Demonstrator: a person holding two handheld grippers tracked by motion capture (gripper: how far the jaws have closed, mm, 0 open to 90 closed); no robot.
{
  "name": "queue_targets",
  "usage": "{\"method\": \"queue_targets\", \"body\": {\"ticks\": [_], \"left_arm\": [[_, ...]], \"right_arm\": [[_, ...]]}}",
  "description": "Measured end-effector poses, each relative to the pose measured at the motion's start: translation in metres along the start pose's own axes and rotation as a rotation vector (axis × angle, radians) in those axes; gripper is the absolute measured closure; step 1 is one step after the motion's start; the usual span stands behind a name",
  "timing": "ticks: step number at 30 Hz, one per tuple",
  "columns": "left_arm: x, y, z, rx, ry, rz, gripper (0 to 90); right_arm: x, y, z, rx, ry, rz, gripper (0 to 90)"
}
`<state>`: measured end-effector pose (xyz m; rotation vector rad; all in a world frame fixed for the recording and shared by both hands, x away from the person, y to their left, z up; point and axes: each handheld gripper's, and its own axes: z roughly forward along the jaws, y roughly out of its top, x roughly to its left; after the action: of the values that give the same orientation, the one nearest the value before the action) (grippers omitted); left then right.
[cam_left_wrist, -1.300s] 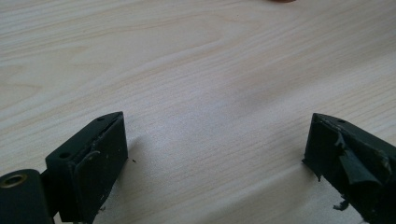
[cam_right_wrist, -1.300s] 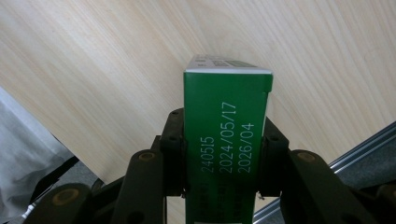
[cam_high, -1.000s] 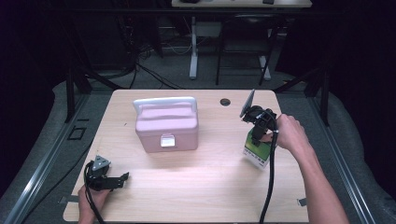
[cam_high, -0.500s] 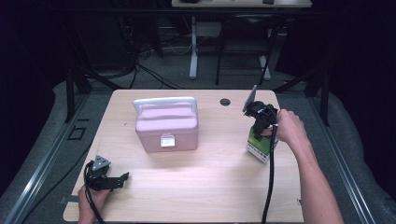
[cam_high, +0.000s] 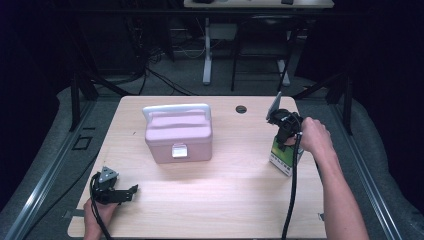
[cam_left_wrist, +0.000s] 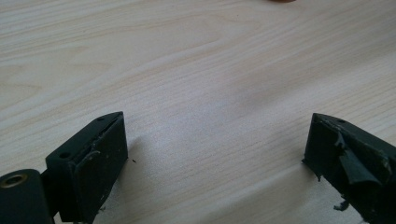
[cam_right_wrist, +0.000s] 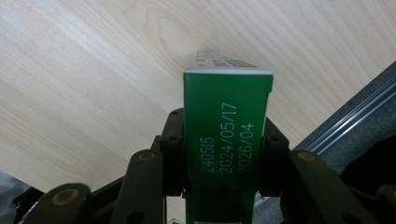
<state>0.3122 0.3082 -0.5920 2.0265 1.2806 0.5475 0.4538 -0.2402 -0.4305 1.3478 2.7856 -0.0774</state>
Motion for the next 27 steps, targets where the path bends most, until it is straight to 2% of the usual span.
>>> {"method": "queue_targets", "body": {"ticks": [7,12,18,25,27], "left_arm": [[0.000,0.000,0.000,0.000,0.000,0.000,5.9],[0.000,0.000,0.000,0.000,0.000,0.000,5.9],[0.000,0.000,0.000,0.000,0.000,0.000,5.9],[0.000,0.000,0.000,-0.001,0.000,-0.001,5.9],[0.000,0.000,0.000,0.000,0.000,0.000,5.9]], "right_arm": [[-0.014,-0.004,0.005,-0.019,0.013,0.032,62.5],[-0.016,-0.005,0.012,-0.027,0.030,0.041,61.4],[-0.017,-0.006,0.011,-0.045,0.031,0.044,59.7],[-0.013,-0.009,0.007,-0.078,0.031,0.044,50.3],[-0.011,-0.011,0.008,-0.091,0.030,0.047,45.2]]}}
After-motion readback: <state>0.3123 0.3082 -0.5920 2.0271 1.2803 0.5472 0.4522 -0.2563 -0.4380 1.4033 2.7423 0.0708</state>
